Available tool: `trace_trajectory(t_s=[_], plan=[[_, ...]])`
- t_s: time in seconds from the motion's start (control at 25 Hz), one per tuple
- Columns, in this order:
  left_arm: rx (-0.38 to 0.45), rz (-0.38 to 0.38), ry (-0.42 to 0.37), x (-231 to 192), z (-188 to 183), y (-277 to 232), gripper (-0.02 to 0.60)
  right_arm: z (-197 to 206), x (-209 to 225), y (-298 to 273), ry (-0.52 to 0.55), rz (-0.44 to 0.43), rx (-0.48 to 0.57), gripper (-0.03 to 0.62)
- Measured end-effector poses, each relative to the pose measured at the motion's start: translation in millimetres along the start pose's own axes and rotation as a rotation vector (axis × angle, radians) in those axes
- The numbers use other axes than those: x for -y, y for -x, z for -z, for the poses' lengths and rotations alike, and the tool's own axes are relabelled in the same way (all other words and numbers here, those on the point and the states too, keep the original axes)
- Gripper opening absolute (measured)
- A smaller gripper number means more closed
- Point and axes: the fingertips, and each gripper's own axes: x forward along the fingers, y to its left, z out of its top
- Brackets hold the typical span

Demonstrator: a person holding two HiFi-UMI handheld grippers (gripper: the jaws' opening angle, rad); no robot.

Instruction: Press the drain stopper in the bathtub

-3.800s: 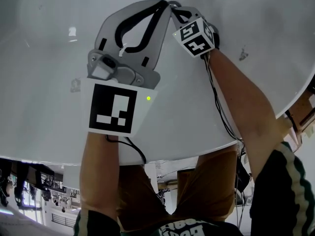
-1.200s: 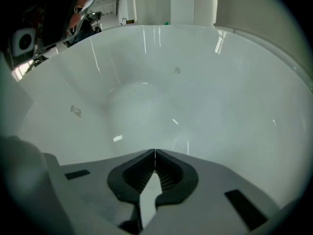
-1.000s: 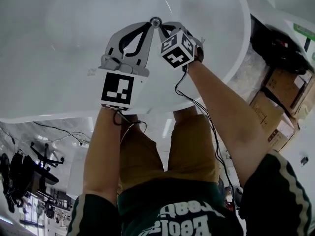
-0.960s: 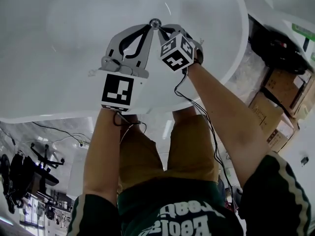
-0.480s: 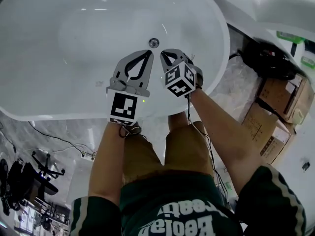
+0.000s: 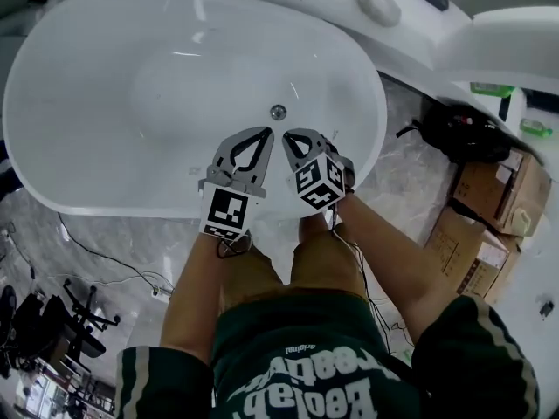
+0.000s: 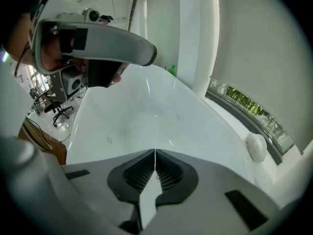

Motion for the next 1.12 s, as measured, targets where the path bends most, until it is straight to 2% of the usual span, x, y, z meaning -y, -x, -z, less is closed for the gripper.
trace_trajectory(t_s=[0.24,0.44,0.76,1.12], plan=[[0.001,0.008,-0.009,5,-35,18,0.008,-25,5,43,-0.023,0.017,0.038,0.017],[0.007,-0.003,0.026,12,-55,36,0.008,-36,2,74,-0.067,0.021,0.06,0.017],[0.014,0.033,-0.061,21,-95,66,0.008,-75,-1,129,-0.069,0.061,0.152,0.017],[0.072,0.009,-0.097,12,-148,86,0.008,-121,14,191,-0.133,0.111,0.302,0.017]])
